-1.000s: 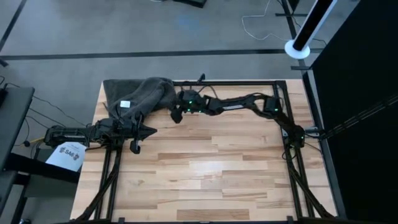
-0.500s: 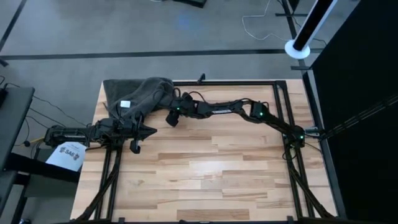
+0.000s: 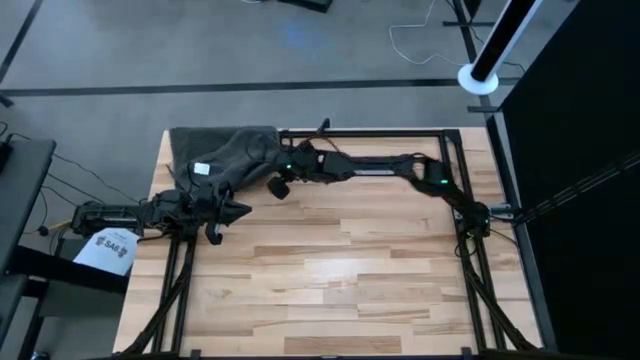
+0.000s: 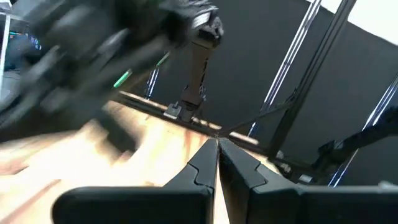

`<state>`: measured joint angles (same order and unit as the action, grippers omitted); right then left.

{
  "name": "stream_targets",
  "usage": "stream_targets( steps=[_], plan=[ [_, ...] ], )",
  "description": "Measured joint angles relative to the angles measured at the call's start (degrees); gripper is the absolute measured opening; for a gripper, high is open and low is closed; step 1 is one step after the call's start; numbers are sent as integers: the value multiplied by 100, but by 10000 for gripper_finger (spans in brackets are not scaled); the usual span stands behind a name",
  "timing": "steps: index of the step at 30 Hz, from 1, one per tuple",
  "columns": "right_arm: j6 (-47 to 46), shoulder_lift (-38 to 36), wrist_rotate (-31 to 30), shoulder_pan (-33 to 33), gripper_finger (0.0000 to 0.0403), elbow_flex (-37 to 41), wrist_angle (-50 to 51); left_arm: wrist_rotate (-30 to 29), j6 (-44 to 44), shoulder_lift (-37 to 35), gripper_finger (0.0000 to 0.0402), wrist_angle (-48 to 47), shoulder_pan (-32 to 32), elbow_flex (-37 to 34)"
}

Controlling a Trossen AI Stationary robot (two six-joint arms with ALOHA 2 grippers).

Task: Roll towel
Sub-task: Fold the black towel in half

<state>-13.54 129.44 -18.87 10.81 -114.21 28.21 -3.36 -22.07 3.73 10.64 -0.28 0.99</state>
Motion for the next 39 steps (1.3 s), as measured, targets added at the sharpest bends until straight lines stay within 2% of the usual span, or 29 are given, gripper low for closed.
stream_targets(
  steps=[6,9,12,14,20,26,31,39],
  plan=[
    [-31,-944,-146,-439,0,21,2798,0,-499,1,0,65,0,0],
    [-356,-1255,-129,-746,0,49,4106,0,-624,0,0,58,-1,0],
    [-759,-1365,-137,-1095,0,423,4816,0,-822,0,0,43,0,0],
    [-1032,-1393,-13,-1405,0,748,4893,-2,-1001,2,0,41,0,0],
    [-1935,-1403,1048,-2515,0,1943,4578,-55,-1001,2,0,-257,14,0],
    [-3037,-1392,1213,-3425,2,3003,3956,-27,-1403,7,0,-1057,10,9],
    [-3132,-1392,1199,-3548,9,3344,3877,151,-1712,115,0,-1010,5,4],
    [-3189,-1413,1138,-3570,31,3393,3533,148,-3338,105,0,-875,5,4]
  ],
)
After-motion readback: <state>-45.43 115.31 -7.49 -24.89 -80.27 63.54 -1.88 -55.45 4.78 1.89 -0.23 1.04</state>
